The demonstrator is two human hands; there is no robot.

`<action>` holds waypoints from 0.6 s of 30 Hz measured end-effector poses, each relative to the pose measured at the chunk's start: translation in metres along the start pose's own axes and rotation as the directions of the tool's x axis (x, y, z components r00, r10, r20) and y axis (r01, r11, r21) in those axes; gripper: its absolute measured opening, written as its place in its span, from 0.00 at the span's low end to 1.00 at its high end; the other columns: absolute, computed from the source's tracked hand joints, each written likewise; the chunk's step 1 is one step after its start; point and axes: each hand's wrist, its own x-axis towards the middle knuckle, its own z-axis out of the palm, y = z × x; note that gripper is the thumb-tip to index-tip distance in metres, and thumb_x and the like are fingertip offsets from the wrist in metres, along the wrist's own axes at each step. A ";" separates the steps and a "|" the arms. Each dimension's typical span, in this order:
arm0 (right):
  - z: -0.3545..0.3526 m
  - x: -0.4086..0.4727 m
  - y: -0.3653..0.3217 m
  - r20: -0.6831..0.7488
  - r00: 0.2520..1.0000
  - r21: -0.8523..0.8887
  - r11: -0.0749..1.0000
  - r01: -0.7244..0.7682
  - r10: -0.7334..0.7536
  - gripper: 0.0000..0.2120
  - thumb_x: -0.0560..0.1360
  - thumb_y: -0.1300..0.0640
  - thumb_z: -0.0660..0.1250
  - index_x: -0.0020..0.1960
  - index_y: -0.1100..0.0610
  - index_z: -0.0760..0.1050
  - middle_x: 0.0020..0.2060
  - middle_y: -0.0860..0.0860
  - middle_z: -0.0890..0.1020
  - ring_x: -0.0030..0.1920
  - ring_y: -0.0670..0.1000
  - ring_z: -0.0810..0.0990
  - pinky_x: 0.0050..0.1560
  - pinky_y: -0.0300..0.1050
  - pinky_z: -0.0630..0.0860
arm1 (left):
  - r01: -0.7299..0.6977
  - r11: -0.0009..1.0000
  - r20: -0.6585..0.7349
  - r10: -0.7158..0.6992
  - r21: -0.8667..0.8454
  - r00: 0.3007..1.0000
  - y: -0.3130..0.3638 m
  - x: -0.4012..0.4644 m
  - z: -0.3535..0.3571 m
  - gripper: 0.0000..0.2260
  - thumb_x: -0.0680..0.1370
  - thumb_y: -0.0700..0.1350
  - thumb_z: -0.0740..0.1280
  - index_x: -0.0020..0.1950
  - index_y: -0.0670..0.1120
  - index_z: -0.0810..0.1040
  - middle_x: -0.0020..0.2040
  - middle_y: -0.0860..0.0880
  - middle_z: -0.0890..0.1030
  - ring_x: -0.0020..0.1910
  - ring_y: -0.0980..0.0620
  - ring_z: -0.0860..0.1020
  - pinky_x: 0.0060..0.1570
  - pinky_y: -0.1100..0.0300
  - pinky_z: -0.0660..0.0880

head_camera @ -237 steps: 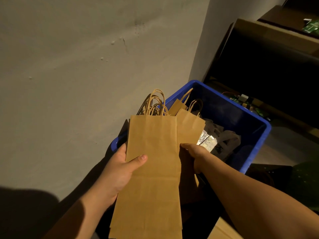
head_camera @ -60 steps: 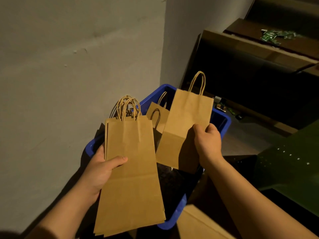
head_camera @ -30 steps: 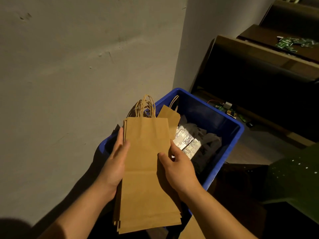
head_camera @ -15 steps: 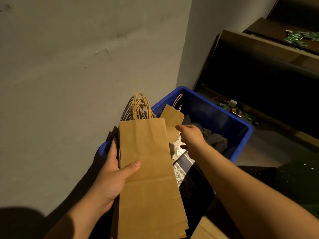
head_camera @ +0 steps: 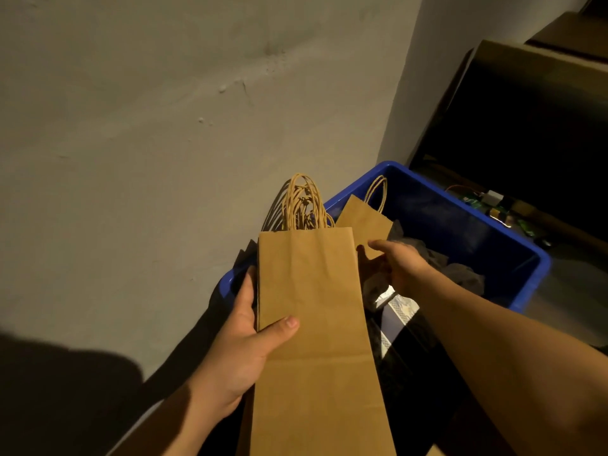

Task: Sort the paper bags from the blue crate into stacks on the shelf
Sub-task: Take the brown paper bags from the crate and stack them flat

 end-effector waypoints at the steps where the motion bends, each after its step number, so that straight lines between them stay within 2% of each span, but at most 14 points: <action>1: -0.001 -0.002 -0.001 -0.005 1.000 0.006 1.000 0.008 -0.008 0.15 0.79 0.54 0.71 0.62 0.59 0.75 0.51 0.57 0.80 0.45 0.54 0.81 0.34 0.44 0.75 | 0.003 1.000 -0.003 -0.003 -0.006 1.000 0.000 0.000 0.000 0.46 0.69 0.47 0.79 0.77 0.72 0.58 0.64 0.54 0.82 0.61 0.49 0.83 0.61 0.39 0.79; 3: -0.001 -0.007 -0.001 -0.010 0.999 0.037 0.998 0.046 -0.045 0.10 0.80 0.57 0.70 0.61 0.57 0.77 0.50 0.55 0.81 0.46 0.53 0.80 0.37 0.43 0.74 | 0.003 1.000 -0.005 -0.003 -0.010 1.000 0.001 -0.002 0.001 0.46 0.70 0.46 0.79 0.78 0.71 0.57 0.62 0.55 0.83 0.59 0.50 0.84 0.60 0.40 0.80; 5: -0.003 -0.013 -0.001 -0.030 0.992 0.052 0.991 0.123 -0.121 0.09 0.81 0.58 0.68 0.61 0.55 0.77 0.52 0.54 0.83 0.50 0.54 0.81 0.44 0.46 0.75 | 0.002 1.000 0.002 -0.002 -0.015 1.000 0.003 -0.003 0.002 0.45 0.70 0.45 0.78 0.78 0.71 0.57 0.60 0.56 0.84 0.58 0.51 0.84 0.57 0.43 0.81; 7: -0.005 -0.022 -0.004 -0.072 0.973 0.097 0.970 0.224 -0.218 0.10 0.82 0.56 0.67 0.63 0.52 0.77 0.56 0.53 0.84 0.56 0.57 0.83 0.56 0.53 0.79 | 0.000 1.000 0.007 0.000 -0.014 1.000 0.004 -0.004 0.003 0.44 0.71 0.44 0.78 0.78 0.70 0.58 0.59 0.56 0.84 0.57 0.52 0.85 0.56 0.45 0.81; 8: -0.006 -0.028 -0.007 -0.094 0.960 0.144 0.951 0.274 -0.262 0.10 0.83 0.56 0.66 0.64 0.51 0.76 0.58 0.53 0.84 0.58 0.57 0.83 0.59 0.56 0.79 | 0.000 1.000 0.005 0.000 -0.008 1.000 0.004 -0.004 0.003 0.44 0.72 0.44 0.77 0.78 0.69 0.59 0.59 0.56 0.85 0.57 0.51 0.85 0.56 0.45 0.81; 10: -0.008 -0.042 -0.017 -0.145 0.926 0.212 0.903 0.374 -0.349 0.12 0.83 0.55 0.65 0.66 0.50 0.75 0.61 0.52 0.84 0.59 0.56 0.84 0.58 0.58 0.80 | 0.001 1.000 0.007 -0.001 0.000 1.000 0.006 -0.006 0.004 0.41 0.72 0.43 0.77 0.78 0.66 0.61 0.59 0.54 0.85 0.57 0.50 0.84 0.57 0.44 0.81; 12: -0.013 -0.059 -0.028 -0.207 0.878 0.211 0.857 0.470 -0.431 0.11 0.84 0.54 0.64 0.66 0.48 0.75 0.59 0.49 0.84 0.57 0.53 0.84 0.55 0.53 0.81 | 0.008 1.000 0.014 -0.008 0.003 1.000 0.007 -0.008 0.005 0.35 0.73 0.42 0.75 0.77 0.60 0.67 0.59 0.52 0.85 0.57 0.49 0.85 0.58 0.43 0.80; 16: -0.036 -0.096 -0.047 -0.338 0.746 0.044 0.782 0.622 -0.574 0.09 0.85 0.54 0.63 0.64 0.53 0.74 0.51 0.46 0.84 0.46 0.40 0.85 0.42 0.36 0.81 | 0.037 0.999 0.017 -0.038 0.019 0.999 0.011 -0.011 0.007 0.21 0.77 0.38 0.71 0.68 0.54 0.76 0.54 0.49 0.87 0.54 0.45 0.85 0.56 0.43 0.80; 18: -0.051 -0.111 -0.054 -0.383 0.688 -0.062 0.760 0.647 -0.617 0.07 0.85 0.53 0.63 0.61 0.54 0.74 0.48 0.46 0.82 0.41 0.36 0.82 0.40 0.34 0.78 | 0.035 0.998 0.004 -0.035 0.045 0.999 0.014 -0.012 0.010 0.18 0.78 0.37 0.70 0.63 0.54 0.78 0.51 0.49 0.87 0.52 0.45 0.85 0.52 0.46 0.80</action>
